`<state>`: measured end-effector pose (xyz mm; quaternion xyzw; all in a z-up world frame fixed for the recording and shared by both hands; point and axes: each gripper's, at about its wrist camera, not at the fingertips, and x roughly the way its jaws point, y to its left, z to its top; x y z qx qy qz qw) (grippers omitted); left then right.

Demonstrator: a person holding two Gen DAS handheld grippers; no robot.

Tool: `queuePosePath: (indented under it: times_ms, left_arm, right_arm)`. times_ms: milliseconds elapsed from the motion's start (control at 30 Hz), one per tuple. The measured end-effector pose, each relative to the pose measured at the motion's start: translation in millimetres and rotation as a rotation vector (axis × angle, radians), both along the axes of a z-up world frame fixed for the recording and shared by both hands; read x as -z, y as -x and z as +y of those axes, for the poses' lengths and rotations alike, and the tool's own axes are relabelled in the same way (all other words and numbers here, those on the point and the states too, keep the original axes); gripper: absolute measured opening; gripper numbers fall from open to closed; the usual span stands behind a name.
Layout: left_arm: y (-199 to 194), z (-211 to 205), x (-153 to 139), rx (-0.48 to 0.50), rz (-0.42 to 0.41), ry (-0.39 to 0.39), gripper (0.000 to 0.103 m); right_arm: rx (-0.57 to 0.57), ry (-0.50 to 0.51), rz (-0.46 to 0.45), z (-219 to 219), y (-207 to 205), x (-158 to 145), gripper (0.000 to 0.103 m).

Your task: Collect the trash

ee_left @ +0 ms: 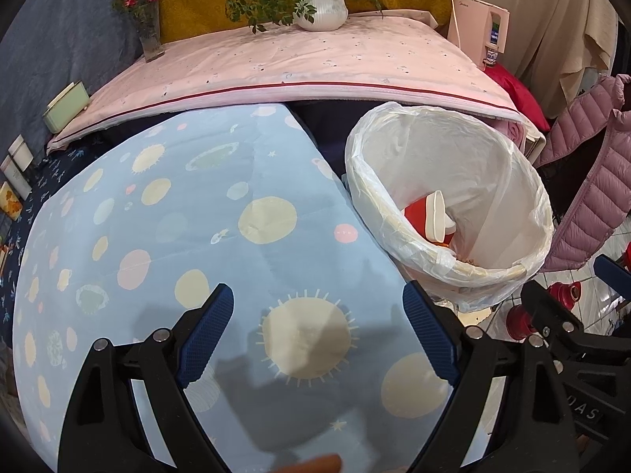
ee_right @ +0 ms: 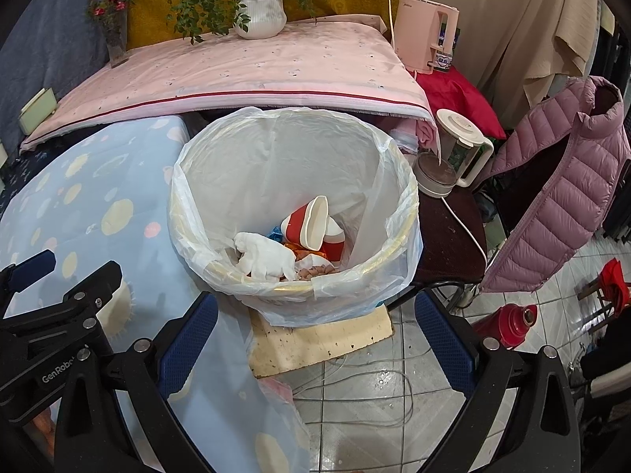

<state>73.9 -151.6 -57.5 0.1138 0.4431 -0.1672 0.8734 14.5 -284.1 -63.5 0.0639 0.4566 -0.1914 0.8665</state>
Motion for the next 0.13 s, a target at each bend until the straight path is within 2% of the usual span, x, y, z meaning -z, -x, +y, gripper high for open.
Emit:
queuePosePath:
  times_ms: [133]
  left_arm:
    - [-1.1,0.5,2.3,0.009,0.011,0.003,0.084]
  right_arm:
    - [0.001,-0.002,0.002,-2.4,3.7,1.5,0.096]
